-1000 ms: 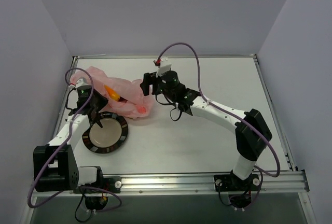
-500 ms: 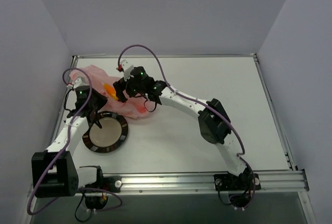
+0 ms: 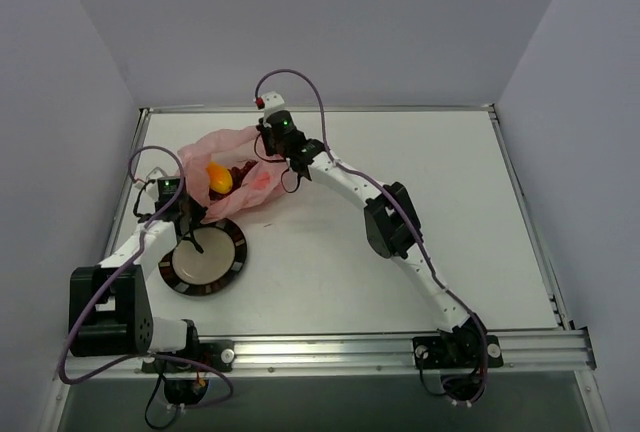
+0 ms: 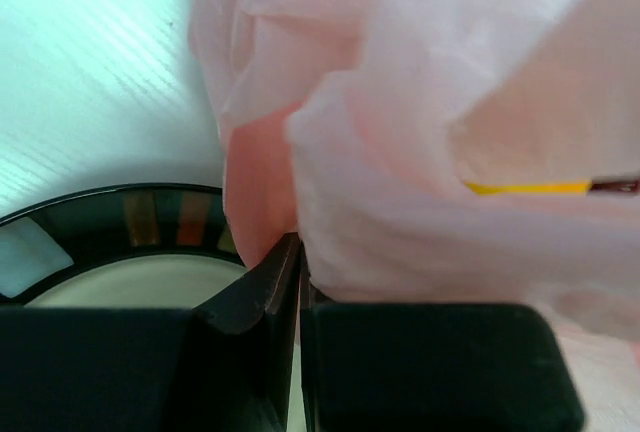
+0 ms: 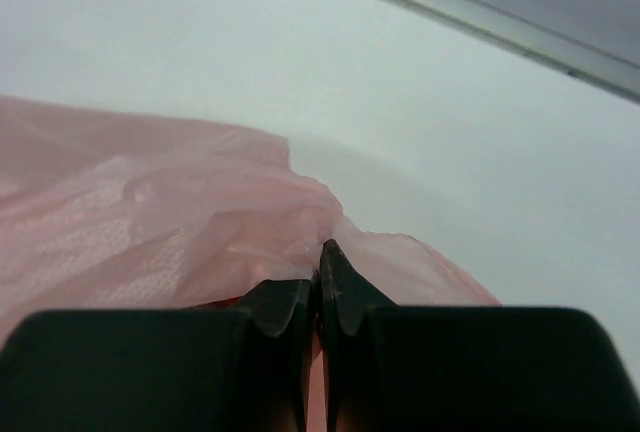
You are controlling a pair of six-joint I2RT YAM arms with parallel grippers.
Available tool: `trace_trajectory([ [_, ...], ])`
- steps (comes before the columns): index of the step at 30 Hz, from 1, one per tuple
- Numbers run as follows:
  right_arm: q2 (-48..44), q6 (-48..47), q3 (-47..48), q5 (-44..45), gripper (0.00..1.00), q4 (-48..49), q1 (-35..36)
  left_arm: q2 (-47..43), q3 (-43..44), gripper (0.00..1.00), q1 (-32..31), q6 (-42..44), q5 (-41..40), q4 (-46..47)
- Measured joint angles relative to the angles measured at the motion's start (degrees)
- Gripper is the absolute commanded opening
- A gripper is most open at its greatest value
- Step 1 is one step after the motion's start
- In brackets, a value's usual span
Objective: Take the fake fruits out of the plastic bag
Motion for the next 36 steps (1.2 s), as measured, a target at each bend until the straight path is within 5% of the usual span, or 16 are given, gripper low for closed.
trace_trajectory([
  [11,7.7,1.9,4.6,0.7,0.00,5.7,-2.9,-1.3,0.3,0.06,-1.9,-0.4,-5.3,-3.7],
  [13,7.7,2.0,3.4,0.2,0.04,5.9,-2.6,-1.2,1.2,0.21,-1.9,-0.1,-5.2,-4.3],
  [14,7.7,2.1,2.7,0.0,0.06,6.4,-2.4,-1.4,1.9,0.40,-2.4,0.1,-5.4,-4.9],
  [15,7.1,2.1,1.2,-0.4,0.10,7.3,-2.4,-1.9,3.2,0.50,-3.4,0.9,-5.6,-5.8],
  [18,4.2,2.0,-4.5,-1.2,0.22,8.3,-2.0,-5.3,5.9,0.70,-6.5,2.3,-5.3,-7.9],
  [23,-1.1,2.2,-10.1,-2.3,0.25,8.5,-1.7,-17.2,8.4,0.69,-8.2,3.6,-4.8,-13.8],
  [25,-3.2,2.4,-11.2,-2.3,0.25,9.1,-1.6,-21.5,8.7,0.54,-8.1,3.8,-4.9,-16.7],
  [28,-6.3,2.8,-12.9,-2.3,0.25,10.1,-1.6,-25.7,8.7,0.46,-8.6,3.7,-4.4,-19.3],
  [36,-11.7,4.3,-20.7,-2.1,0.24,13.6,-1.3,-10.6,14.0,0.37,-14.6,2.6,-4.8,-14.0],
])
